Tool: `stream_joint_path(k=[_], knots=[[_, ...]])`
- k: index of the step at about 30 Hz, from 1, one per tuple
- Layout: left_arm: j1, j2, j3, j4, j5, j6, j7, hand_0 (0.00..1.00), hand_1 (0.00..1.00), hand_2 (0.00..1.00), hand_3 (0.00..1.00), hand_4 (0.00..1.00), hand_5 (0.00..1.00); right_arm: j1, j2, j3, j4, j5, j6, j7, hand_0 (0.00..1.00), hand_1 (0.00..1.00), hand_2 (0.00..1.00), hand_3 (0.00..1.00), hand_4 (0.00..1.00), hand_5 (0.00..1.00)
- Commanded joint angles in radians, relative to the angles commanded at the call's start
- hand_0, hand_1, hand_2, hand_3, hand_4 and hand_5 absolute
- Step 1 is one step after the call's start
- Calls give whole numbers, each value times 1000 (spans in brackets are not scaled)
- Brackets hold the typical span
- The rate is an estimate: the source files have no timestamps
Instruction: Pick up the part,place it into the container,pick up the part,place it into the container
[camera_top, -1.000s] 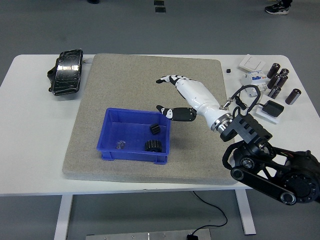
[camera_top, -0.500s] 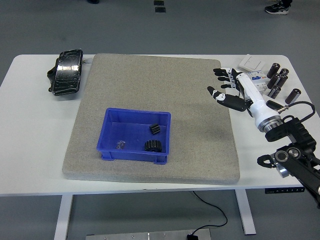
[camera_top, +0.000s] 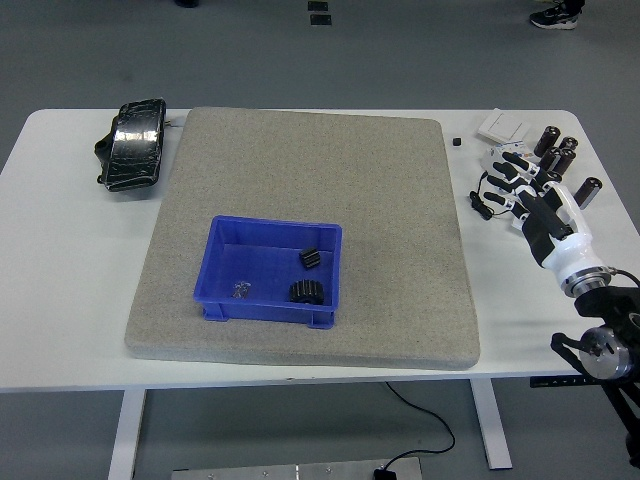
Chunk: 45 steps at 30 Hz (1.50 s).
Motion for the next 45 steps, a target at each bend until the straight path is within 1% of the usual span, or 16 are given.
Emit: stream_joint_path(k=[4,5,6,10,17,23,31,39,45], knots=[[1,9,-16,-4,22,1,10,674,668,604,567,495,488,4,2,4,-11,109,47,1,678,752,759,746,838,464],[2,10,-18,-4,25,1,11,674,668,603,567,498,480,5,2,5,-11,133,56,1,679,754,757,742,849,491],[1,11,-20,-5,27,0,12,674,668,603,567,498,480,5,2,5,-8,154,61,0,679,754,757,742,849,491],[-1,13,-23,-3,32,-3,12,674,668,603,567,498,480,6,0,3,5,210,71,-4,679,754,757,742,849,491],[-3,14,-26,-1,35,-5,13,674,669,604,568,498,479,2,-1,-1,10,220,74,-10,687,754,758,735,854,503],[1,10,-25,-1,32,-6,12,674,668,604,568,499,478,-1,-4,6,12,196,61,-13,694,754,758,736,853,509],[2,13,-36,-1,41,-10,13,674,668,604,568,501,474,-12,-20,51,59,114,20,-24,694,756,760,739,852,510],[-18,23,-55,1,67,-19,13,674,668,603,568,502,471,-16,-19,100,89,45,-18,-37,697,757,759,740,850,511],[-31,32,-50,6,59,-24,2,675,668,603,568,505,468,-24,-18,132,115,-31,-52,-57,699,757,761,740,848,512]])
